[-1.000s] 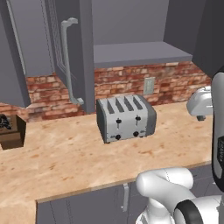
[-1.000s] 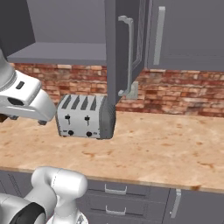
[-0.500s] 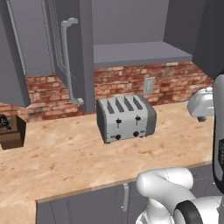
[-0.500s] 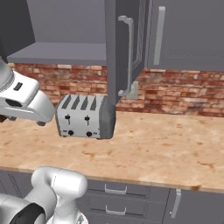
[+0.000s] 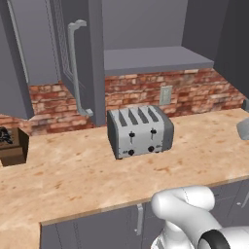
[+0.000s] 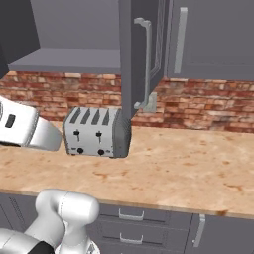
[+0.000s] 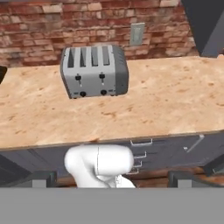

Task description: Close all open cabinet doors.

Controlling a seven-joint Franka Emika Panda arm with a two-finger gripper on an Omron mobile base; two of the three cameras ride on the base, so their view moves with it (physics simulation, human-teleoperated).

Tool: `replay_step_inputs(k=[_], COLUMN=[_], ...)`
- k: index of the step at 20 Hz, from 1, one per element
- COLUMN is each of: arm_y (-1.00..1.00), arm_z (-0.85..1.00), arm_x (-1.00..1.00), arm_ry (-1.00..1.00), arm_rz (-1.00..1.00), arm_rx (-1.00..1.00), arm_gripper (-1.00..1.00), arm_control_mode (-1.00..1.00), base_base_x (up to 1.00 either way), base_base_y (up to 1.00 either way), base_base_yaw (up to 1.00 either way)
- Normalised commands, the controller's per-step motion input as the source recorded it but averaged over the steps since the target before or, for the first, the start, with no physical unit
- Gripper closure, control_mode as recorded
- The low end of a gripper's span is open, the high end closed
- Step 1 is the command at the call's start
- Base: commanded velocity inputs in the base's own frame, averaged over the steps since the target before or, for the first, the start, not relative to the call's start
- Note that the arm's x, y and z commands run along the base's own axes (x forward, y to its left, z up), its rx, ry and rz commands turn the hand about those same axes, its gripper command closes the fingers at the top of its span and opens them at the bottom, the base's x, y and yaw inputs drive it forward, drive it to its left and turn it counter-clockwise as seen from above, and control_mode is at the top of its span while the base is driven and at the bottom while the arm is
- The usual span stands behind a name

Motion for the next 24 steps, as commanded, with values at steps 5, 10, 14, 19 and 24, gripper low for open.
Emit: replay_step_inputs(k=[5,10,14,19,24], arm_y=[-0.32,-0.36,-0.38,-0.45,-0.43], arm_z=[0.04,0.00,0.00,0.00,0.10], arm_x=[-0.07,-0.14,-0.02,0.00,0.15], arm_ry=[-0.25,-0.21,-0.20,-0.20,-0.23], arm_rz=[0.14,0.06,0.03,0.03,0.08], arm_rx=[0.04,0.04,0.03,0.06,0.08], arm_gripper=[-1.00,-1.00,-1.00,-1.00,-1.00], arm_control_mode=[-1.00,-1.00,-1.00,-1.00,-1.00], base_base_x=[0.00,0.00,0.00,0.00,0.00], base_base_y=[0.00,0.00,0.00,0.00,0.00], base_base_yaw=[0.00,0.00,0.00,0.00,0.00])
